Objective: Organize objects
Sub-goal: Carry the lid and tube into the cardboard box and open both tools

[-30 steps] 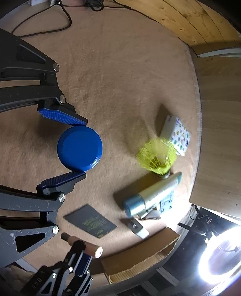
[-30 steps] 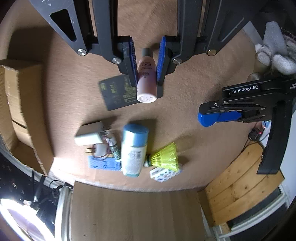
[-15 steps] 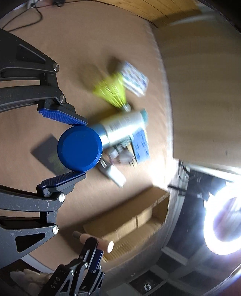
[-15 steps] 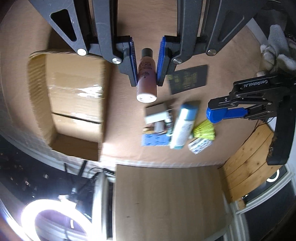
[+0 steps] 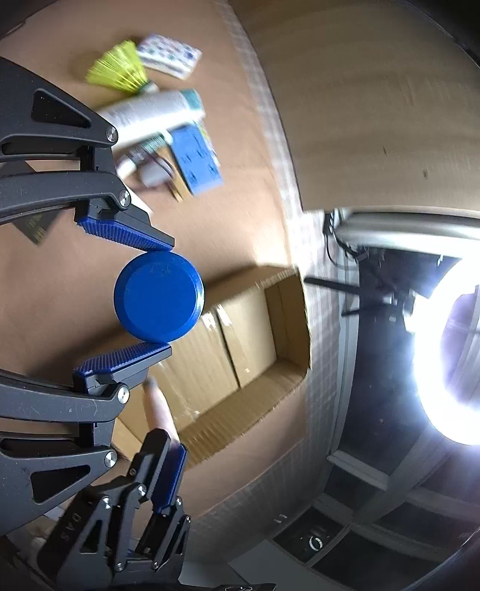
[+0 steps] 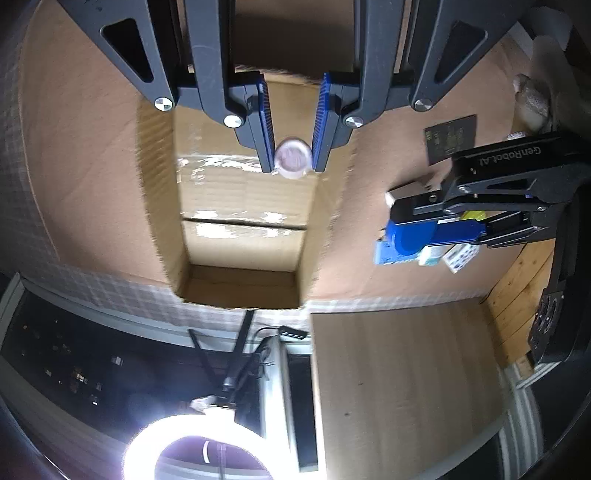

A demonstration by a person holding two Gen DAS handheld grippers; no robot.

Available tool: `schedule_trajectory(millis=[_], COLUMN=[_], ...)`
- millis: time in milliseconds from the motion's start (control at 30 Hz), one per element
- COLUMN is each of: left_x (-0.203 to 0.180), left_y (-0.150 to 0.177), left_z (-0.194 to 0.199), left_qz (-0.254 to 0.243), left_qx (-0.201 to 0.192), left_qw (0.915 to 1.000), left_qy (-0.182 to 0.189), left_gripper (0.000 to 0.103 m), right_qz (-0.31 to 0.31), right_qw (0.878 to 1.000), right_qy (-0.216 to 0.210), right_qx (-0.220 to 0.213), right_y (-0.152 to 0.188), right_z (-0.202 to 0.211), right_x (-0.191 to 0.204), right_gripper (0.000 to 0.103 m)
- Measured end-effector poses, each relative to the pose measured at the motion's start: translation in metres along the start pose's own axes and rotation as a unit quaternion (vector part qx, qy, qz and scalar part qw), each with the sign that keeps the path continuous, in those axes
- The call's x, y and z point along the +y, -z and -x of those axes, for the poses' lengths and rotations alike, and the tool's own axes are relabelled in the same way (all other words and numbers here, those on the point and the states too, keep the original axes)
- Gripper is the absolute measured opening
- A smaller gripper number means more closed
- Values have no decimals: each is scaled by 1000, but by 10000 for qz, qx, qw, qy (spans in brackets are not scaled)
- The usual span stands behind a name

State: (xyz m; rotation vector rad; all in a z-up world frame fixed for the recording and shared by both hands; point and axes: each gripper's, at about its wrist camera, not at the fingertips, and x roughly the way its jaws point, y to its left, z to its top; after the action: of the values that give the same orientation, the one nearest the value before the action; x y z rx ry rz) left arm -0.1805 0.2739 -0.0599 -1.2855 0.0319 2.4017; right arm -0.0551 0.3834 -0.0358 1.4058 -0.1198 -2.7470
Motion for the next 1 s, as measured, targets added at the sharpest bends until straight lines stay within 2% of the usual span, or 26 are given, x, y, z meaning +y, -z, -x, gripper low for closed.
schedule_trajectory(millis=[333,367,400,467,500,567,700,867,1000], left_x=[-45,-47,-49,-51,-52,-51,-44,-32,-18], left_y=[-27,-28,-29,-31,-31,-32,-32,-28,-21], left_z=[-49,-52,-54,-54,-54,-53,-47,-31,-18], left_qz=[-320,-307,-312,-327,-330,-328,-272,-225,-167], left_qx=[177,180,179,142,122,101,65,-7,-32], left_qw=[9993,9993,9992,9992,9993,9994,9996,9997,9998], left_qy=[120,141,161,154,145,103,60,-2,-40], left_gripper=[54,56,63,71,72,72,72,72,71], right_qz=[-223,-254,-268,-286,-289,-319,-411,-449,-472], right_qw=[9997,9996,9996,9996,9996,9994,9991,9989,9989], right_qy=[85,78,81,65,58,98,132,148,75], right_qx=[22,17,8,21,32,17,-5,-5,-42], right_y=[-6,-5,-4,-4,-3,-2,0,0,1], right_z=[-9,-8,-7,-7,-7,-7,-6,-6,-4], right_x=[-39,-41,-42,-45,-45,-47,-50,-46,-40], right_gripper=[13,14,14,21,29,36,43,45,52])
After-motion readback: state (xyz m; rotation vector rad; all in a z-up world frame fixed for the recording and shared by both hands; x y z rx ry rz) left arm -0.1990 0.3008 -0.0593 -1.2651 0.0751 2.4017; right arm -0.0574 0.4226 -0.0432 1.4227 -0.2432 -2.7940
